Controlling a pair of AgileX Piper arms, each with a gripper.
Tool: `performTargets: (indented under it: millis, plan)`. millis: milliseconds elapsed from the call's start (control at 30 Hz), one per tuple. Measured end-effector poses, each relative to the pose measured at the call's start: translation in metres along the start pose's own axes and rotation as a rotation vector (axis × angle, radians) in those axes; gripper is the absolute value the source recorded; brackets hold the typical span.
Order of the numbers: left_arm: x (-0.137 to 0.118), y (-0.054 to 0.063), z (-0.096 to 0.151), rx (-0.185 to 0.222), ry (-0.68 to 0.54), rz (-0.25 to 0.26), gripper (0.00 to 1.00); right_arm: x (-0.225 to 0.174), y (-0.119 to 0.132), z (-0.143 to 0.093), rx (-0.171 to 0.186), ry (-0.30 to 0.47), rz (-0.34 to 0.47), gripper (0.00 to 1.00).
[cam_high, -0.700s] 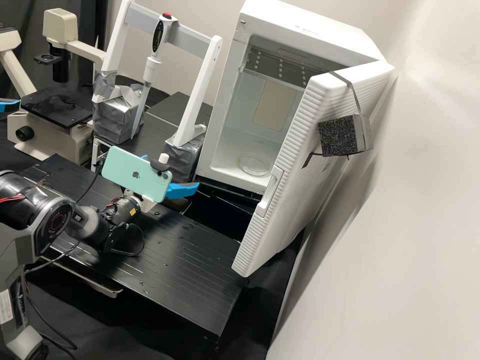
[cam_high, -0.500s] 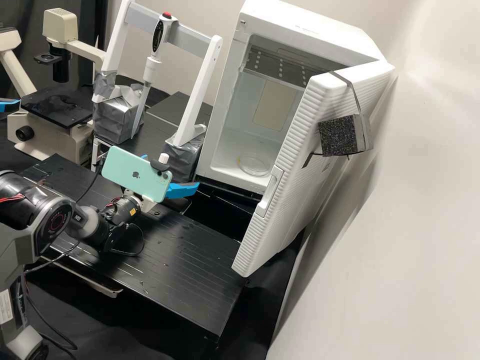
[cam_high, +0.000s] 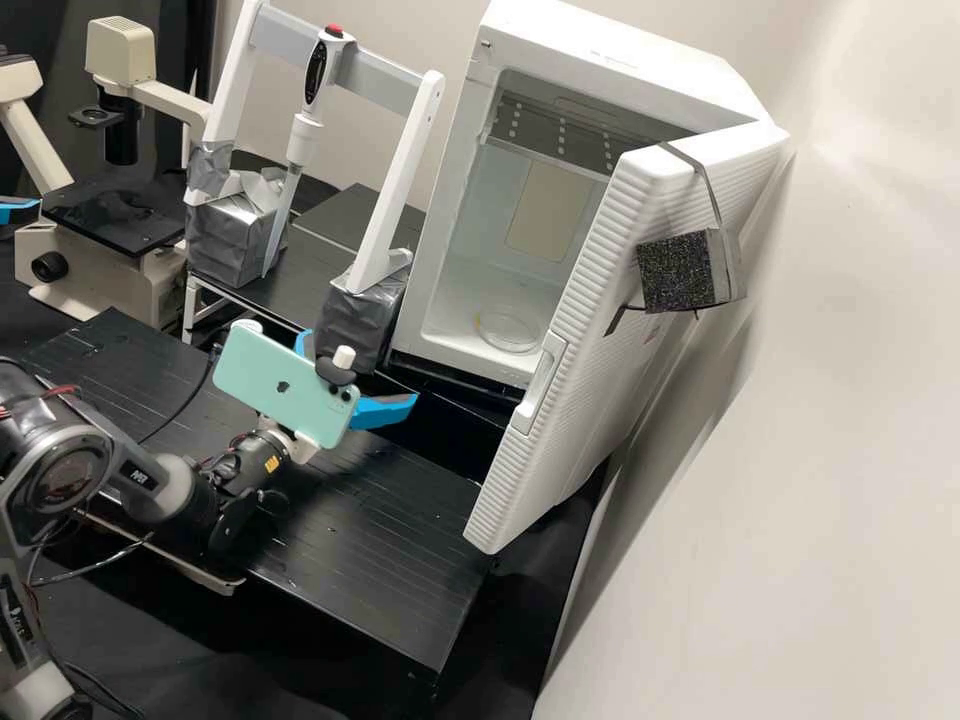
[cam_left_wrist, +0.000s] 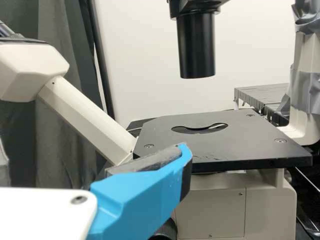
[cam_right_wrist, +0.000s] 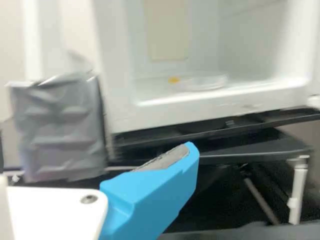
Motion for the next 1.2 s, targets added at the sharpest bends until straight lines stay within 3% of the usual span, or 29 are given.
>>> performTargets:
  millis: [133,333,600,800,967,1200]
  plan:
    - [0.0,0.0,0.0,0.0,0.0,0.0,1.0,-0.005,0.022,0.016,0.018,-0.024,0.073,1.0]
    - [0.0,0.0,0.0,0.0,0.0,0.0,1.0,0.005,0.042,0.03,0.006,-0.05,0.143,1.0]
    - [0.0,0.0,0.0,0.0,0.0,0.0,1.0,0.036,0.062,0.032,0.001,-0.041,0.197,1.0]
    - [0.0,0.0,0.0,0.0,0.0,0.0,1.0,0.062,0.076,0.031,0.032,-0.06,0.252,1.0]
    - [0.0,0.0,0.0,0.0,0.0,0.0,1.0,0.085,0.08,0.025,0.046,-0.048,0.261,1.0]
    - [0.0,0.0,0.0,0.0,0.0,0.0,1.0,0.112,0.071,0.02,0.047,-0.037,0.214,1.0]
